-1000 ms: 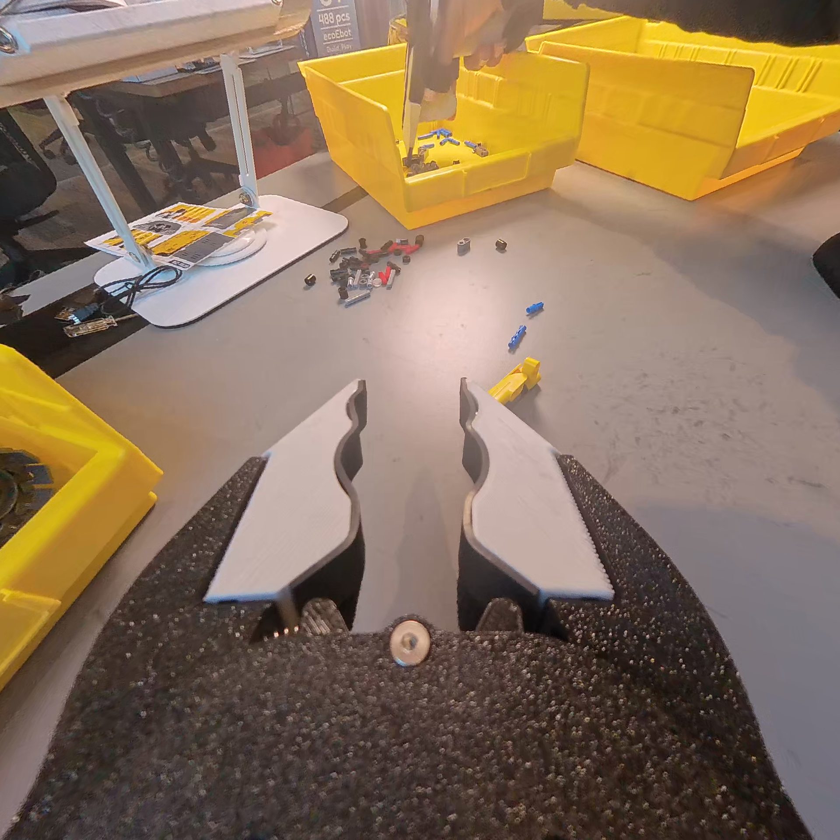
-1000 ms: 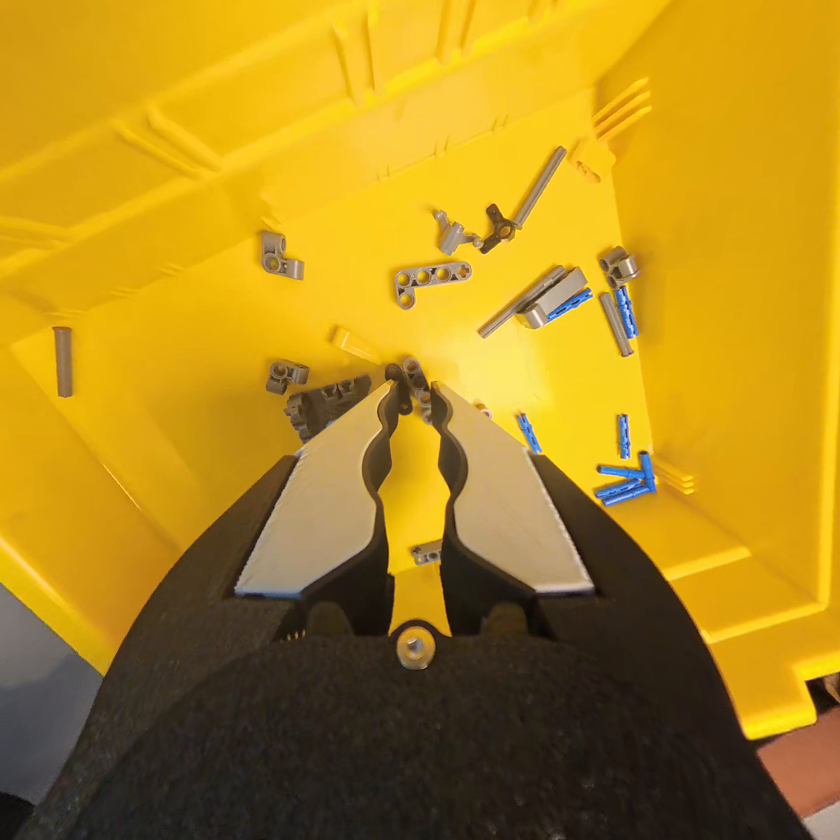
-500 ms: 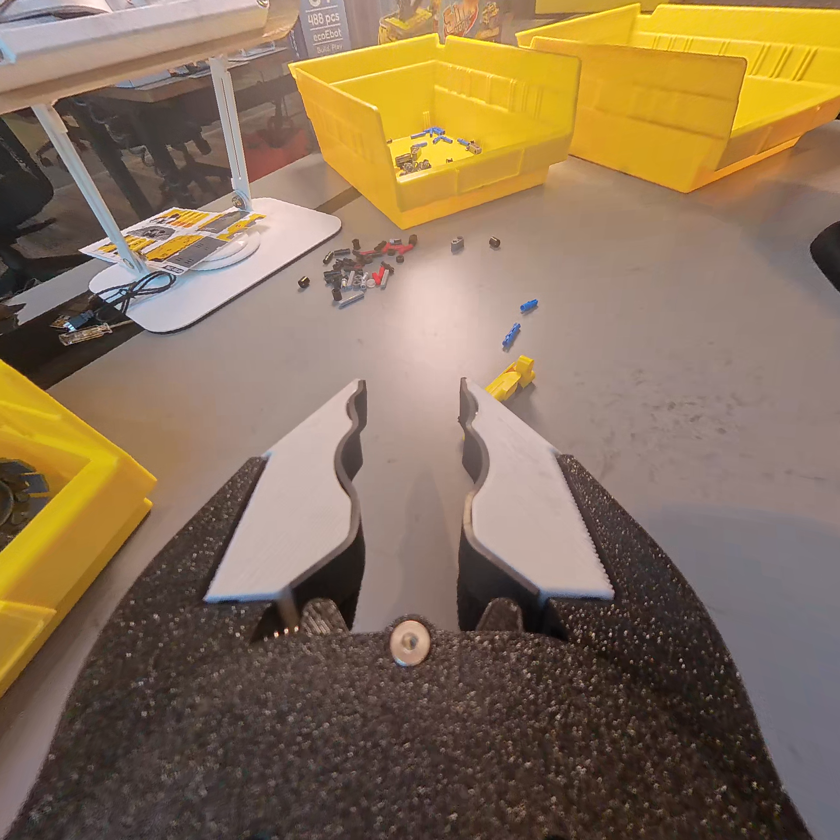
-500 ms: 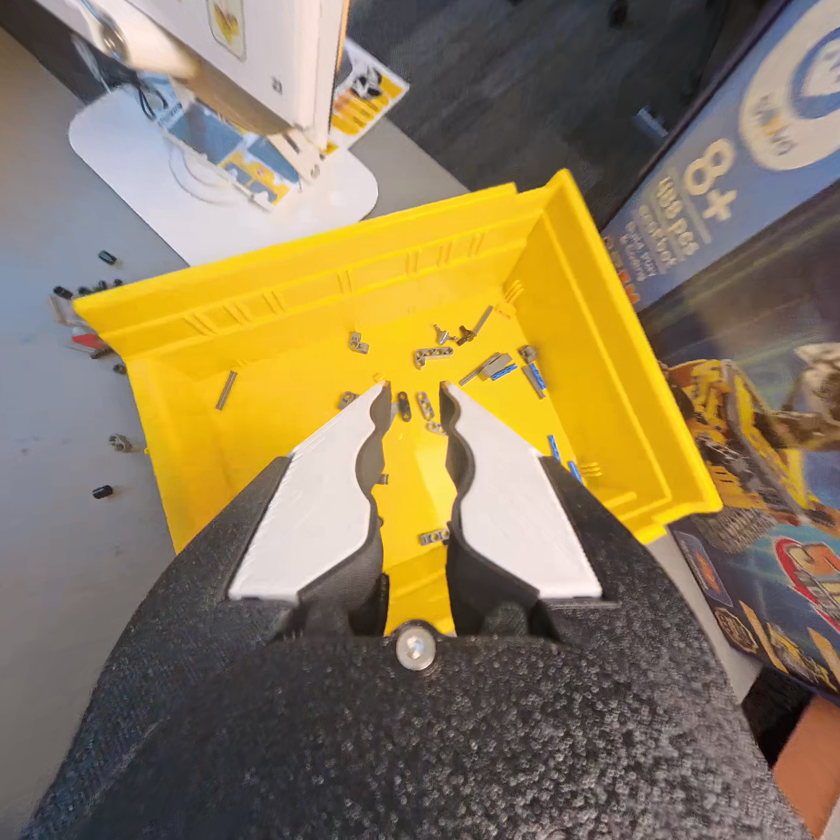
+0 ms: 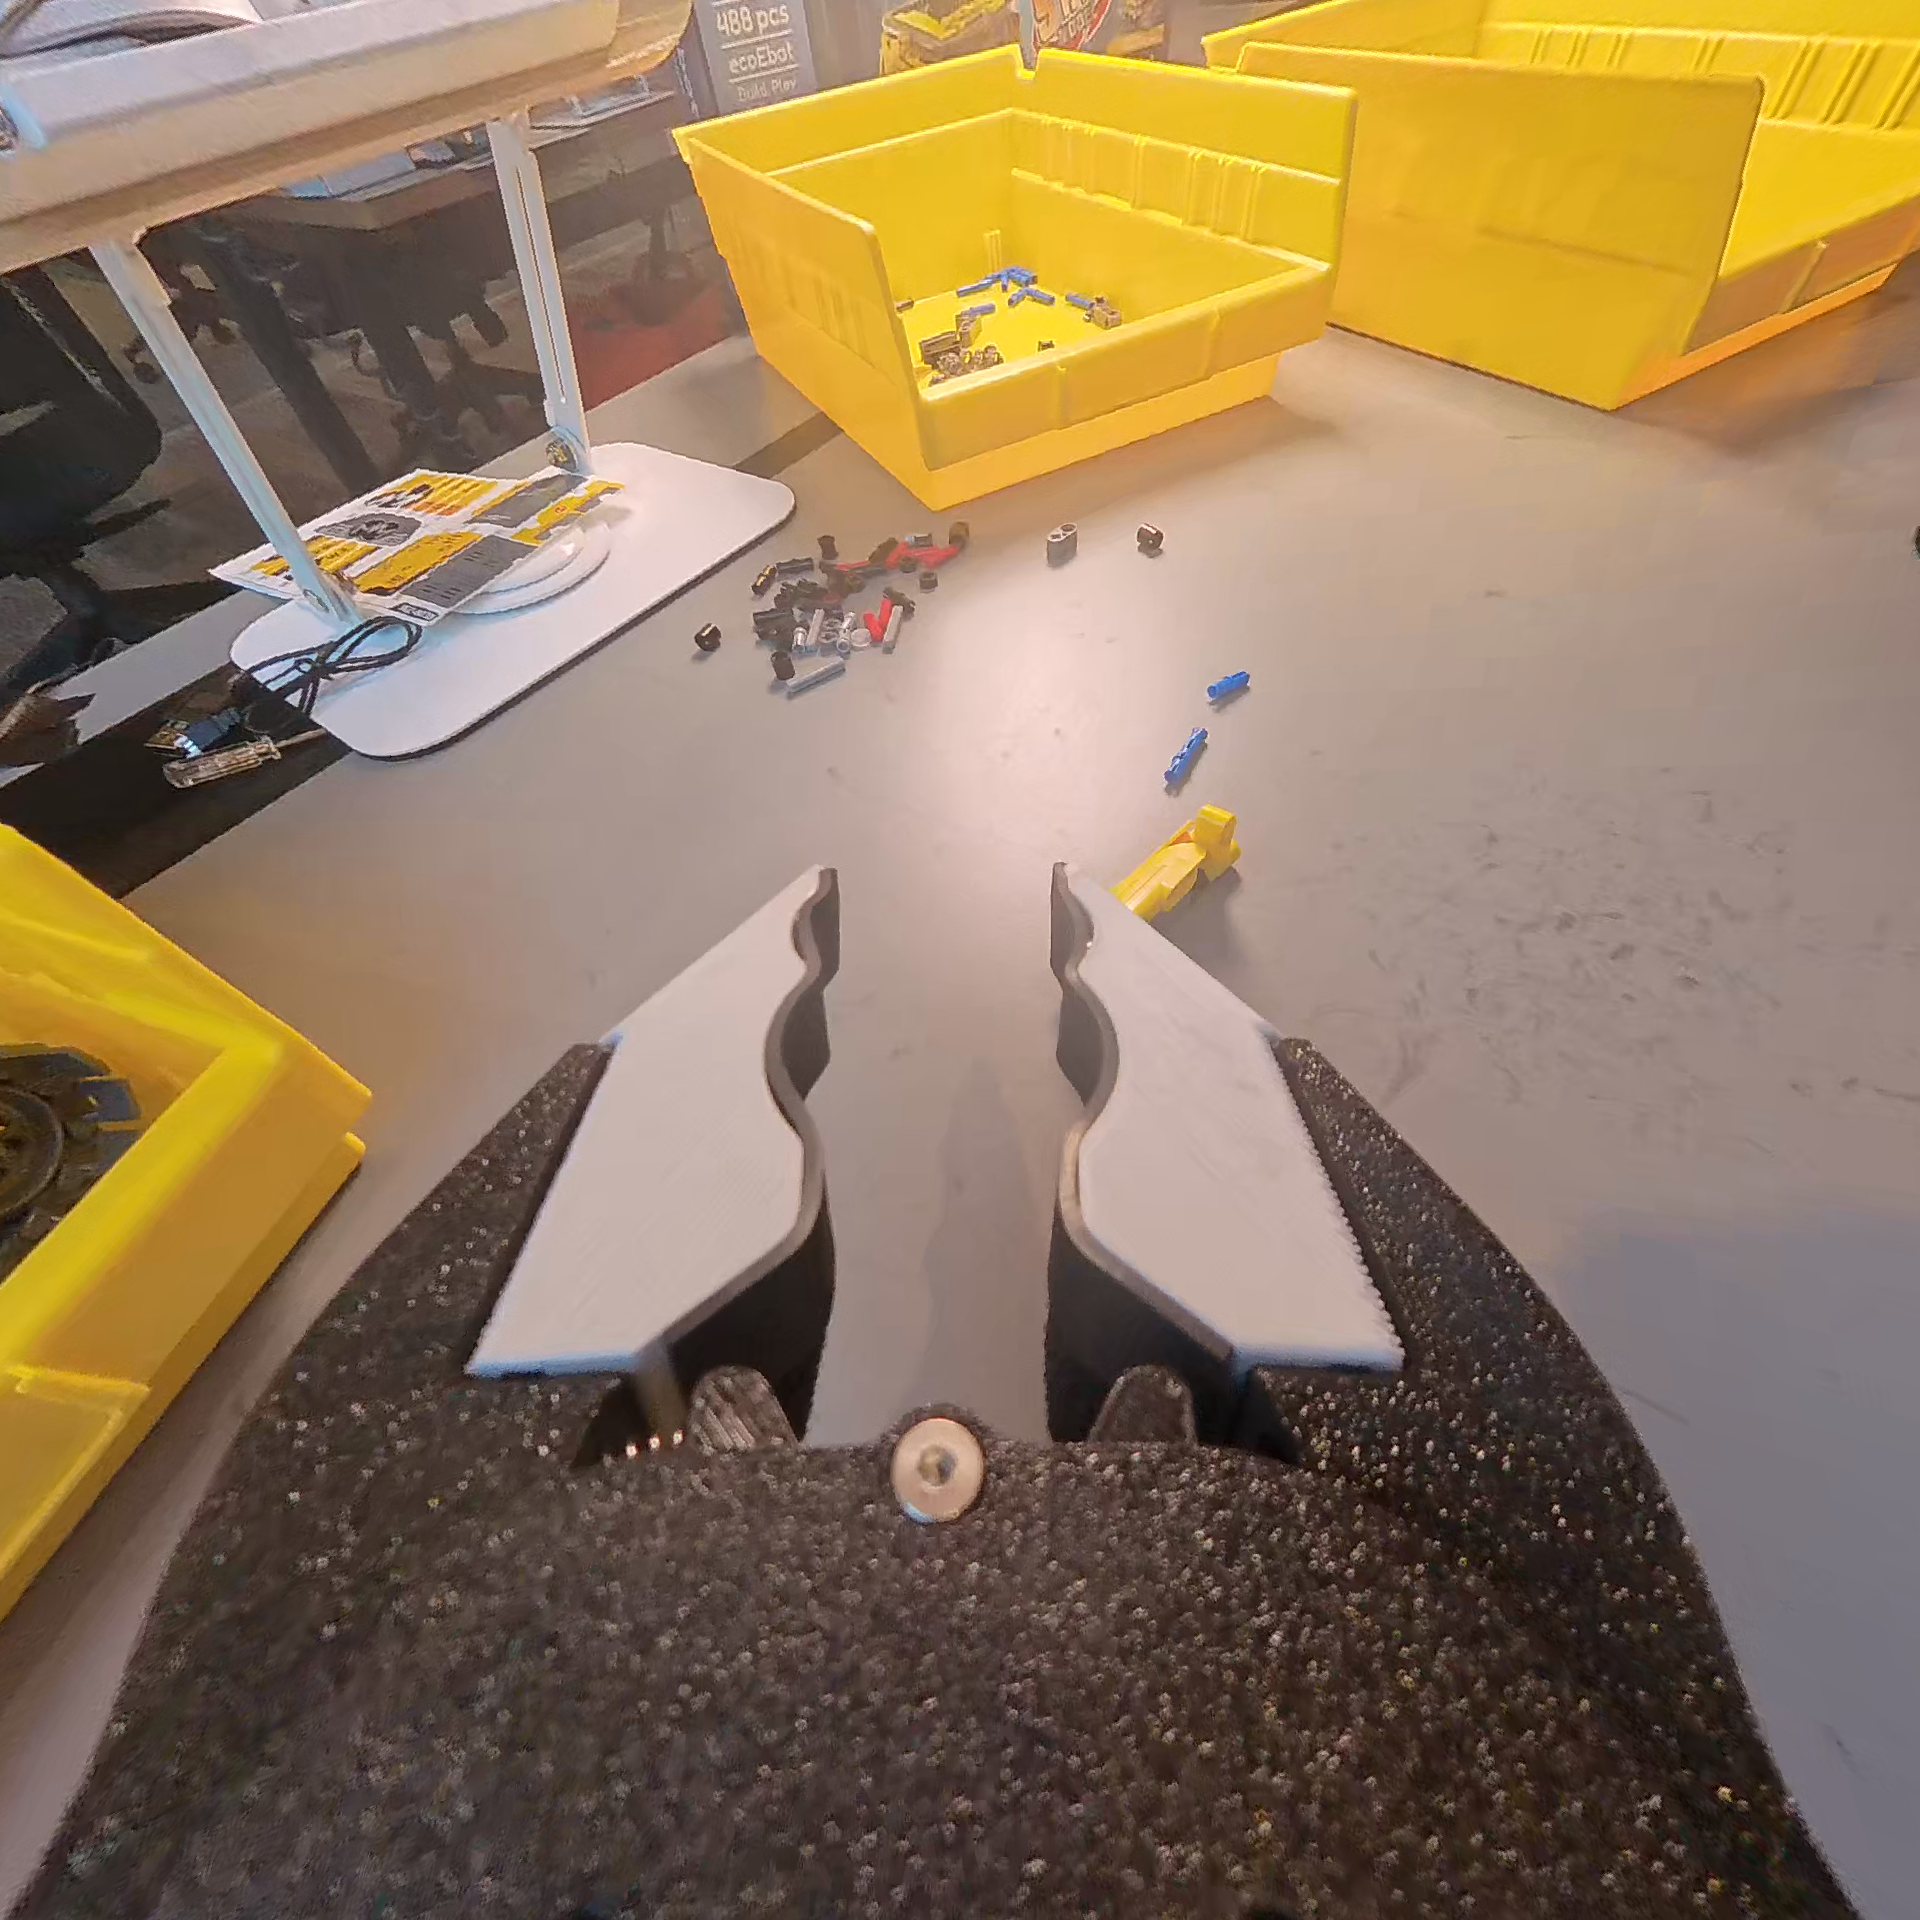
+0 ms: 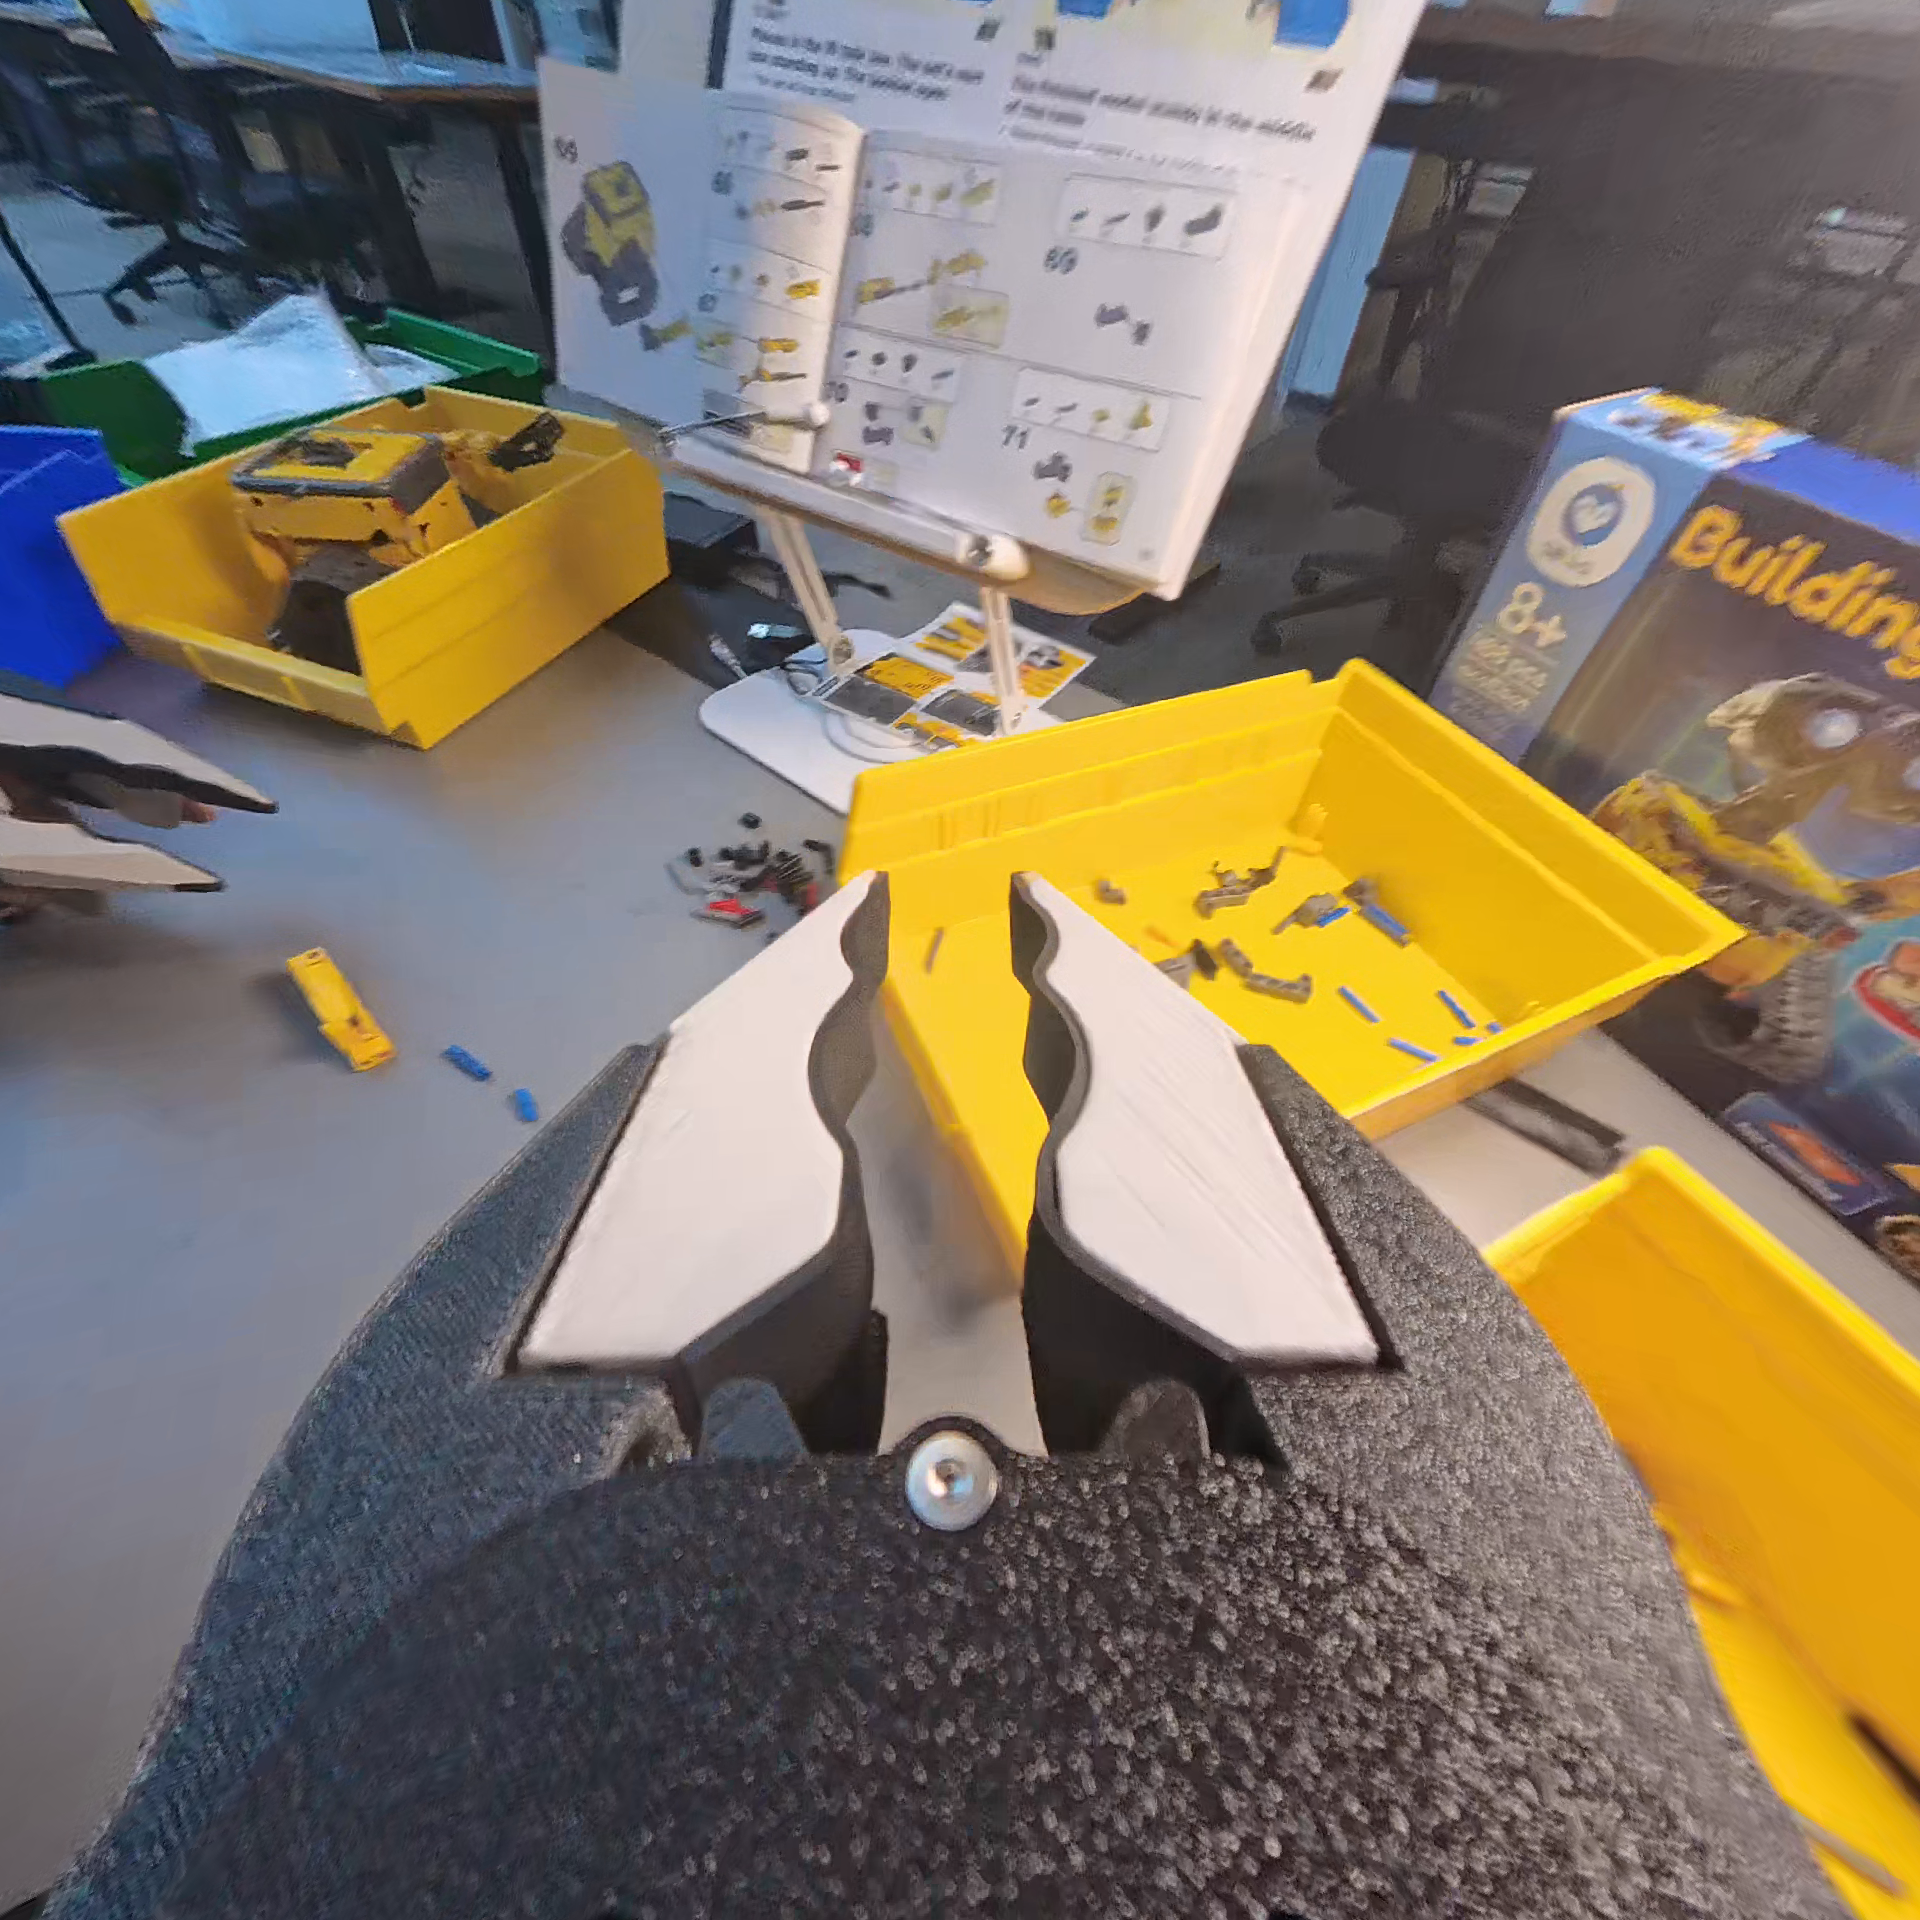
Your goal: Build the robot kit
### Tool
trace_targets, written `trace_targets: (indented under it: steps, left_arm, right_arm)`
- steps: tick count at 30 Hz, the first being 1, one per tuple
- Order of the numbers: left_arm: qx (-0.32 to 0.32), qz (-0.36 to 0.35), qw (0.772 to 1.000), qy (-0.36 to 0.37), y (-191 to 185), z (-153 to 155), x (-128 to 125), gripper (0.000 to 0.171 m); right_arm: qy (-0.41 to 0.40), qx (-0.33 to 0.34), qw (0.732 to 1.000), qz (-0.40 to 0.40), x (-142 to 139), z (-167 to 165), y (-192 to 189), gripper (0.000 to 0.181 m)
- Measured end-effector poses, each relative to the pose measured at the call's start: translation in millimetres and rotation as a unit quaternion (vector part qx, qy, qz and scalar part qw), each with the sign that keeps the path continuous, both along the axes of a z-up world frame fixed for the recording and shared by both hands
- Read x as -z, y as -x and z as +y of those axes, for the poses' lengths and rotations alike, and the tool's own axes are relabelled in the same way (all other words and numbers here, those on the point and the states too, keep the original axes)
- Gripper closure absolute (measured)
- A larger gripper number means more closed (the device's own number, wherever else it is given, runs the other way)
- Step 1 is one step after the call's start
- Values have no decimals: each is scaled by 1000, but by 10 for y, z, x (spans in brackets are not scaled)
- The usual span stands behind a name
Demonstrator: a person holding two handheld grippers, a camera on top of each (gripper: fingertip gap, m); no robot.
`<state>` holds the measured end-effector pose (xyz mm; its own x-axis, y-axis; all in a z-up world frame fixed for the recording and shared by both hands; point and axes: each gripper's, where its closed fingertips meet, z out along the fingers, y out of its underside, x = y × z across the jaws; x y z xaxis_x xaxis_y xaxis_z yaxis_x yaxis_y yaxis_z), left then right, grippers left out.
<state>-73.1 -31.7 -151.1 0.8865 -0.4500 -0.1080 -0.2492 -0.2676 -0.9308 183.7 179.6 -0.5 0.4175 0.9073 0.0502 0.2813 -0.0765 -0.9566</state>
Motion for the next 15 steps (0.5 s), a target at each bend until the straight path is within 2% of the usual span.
trace_targets:
  steps: [3,5,7,9,12,15]
  left_arm:
    - [0,3,1000,0,-5,8,5,132]
    - [2,4,1000,0,-18,10,7,132]
    - [5,5,1000,-1,-34,0,6,132]
    - [7,7,1000,-2,-46,-18,5,132]
    - [7,12,1000,-8,-39,-36,-25,132]
    - [8,9,1000,-11,-31,-39,-51,132]
  right_arm:
    - [19,-24,999,-23,298,-563,367,162]
    - [29,-47,995,-82,738,-788,702,163]
    - [34,-53,989,-136,1198,-762,944,162]
    - [55,-52,981,-180,1591,-598,1090,154]
    - [80,-48,969,-228,1943,-379,1172,146]
    - [87,-51,962,-252,2094,-305,1222,147]
